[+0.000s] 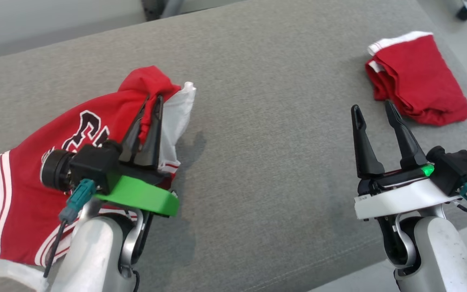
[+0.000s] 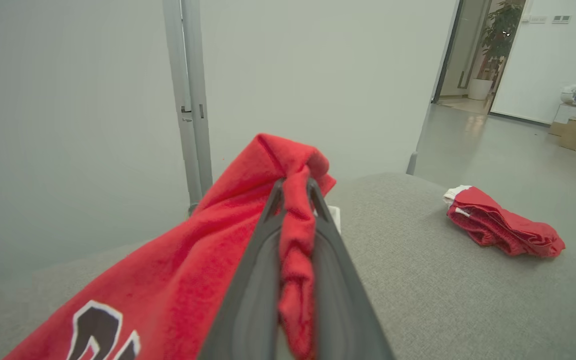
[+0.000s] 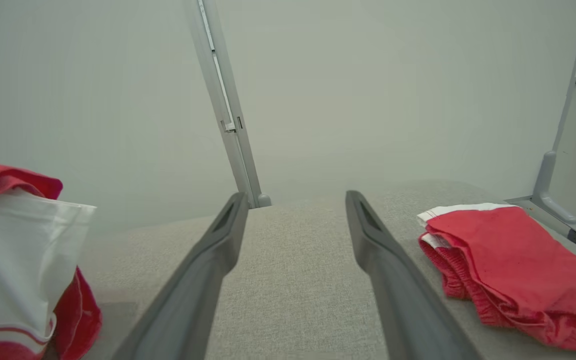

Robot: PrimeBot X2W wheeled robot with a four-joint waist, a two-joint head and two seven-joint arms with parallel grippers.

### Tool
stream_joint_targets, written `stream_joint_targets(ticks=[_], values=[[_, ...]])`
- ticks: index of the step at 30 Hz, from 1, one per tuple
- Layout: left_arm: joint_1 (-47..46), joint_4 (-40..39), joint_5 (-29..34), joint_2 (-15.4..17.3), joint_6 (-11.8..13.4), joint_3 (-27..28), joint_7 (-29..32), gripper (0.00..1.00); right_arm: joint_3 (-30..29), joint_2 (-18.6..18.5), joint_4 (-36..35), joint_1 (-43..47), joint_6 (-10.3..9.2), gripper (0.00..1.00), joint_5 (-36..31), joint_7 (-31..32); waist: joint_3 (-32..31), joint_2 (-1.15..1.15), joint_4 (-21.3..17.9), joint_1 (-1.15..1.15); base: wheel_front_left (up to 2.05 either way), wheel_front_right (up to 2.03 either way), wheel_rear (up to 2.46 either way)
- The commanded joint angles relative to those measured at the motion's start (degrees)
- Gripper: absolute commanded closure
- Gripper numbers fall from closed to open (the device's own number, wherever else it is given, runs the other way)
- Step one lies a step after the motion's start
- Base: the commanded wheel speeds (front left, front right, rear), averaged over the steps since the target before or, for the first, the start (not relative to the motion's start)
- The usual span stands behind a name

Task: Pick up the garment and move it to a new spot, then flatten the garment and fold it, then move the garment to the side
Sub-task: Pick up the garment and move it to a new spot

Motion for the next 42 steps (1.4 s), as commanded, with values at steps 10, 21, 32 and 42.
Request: stream_joint_targets(ticks=[10, 21, 32, 42], values=[[-6.61, 6.81, 0.55, -0.46, -2.17, -3.81, 1.98, 1.00, 0.64, 1.26, 3.94, -0.70, -0.03, 0.00, 2.63, -3.86, 9.69, 0.00, -16.60, 0.00, 0.00, 0.00, 0.00], [-9.14, 11.77, 0.10, -0.50, -2.80, -5.27, -1.81, 0.00, 0.47, 1.34, 6.54, -2.85, -0.03, 0.00, 2.42, -5.42, 9.67, 0.00, -13.07, 0.00, 0.00, 0.00, 0.00], [-4.99, 9.27, -1.73, 0.57, 2.18, 0.24, -7.16, 0.00, -0.99, 0.15, 7.23, -2.20, -0.03, 0.00, -0.58, -4.12, 4.03, 0.00, -3.37, 0.00, 0.00, 0.00, 0.00], [2.06, 7.19, -4.98, 5.24, 6.40, 9.51, -9.89, 0.00, -1.61, -2.05, 6.03, -0.53, -0.03, 0.00, -2.38, -1.51, 0.39, 0.00, 4.49, 0.00, 0.00, 0.00, 0.00]])
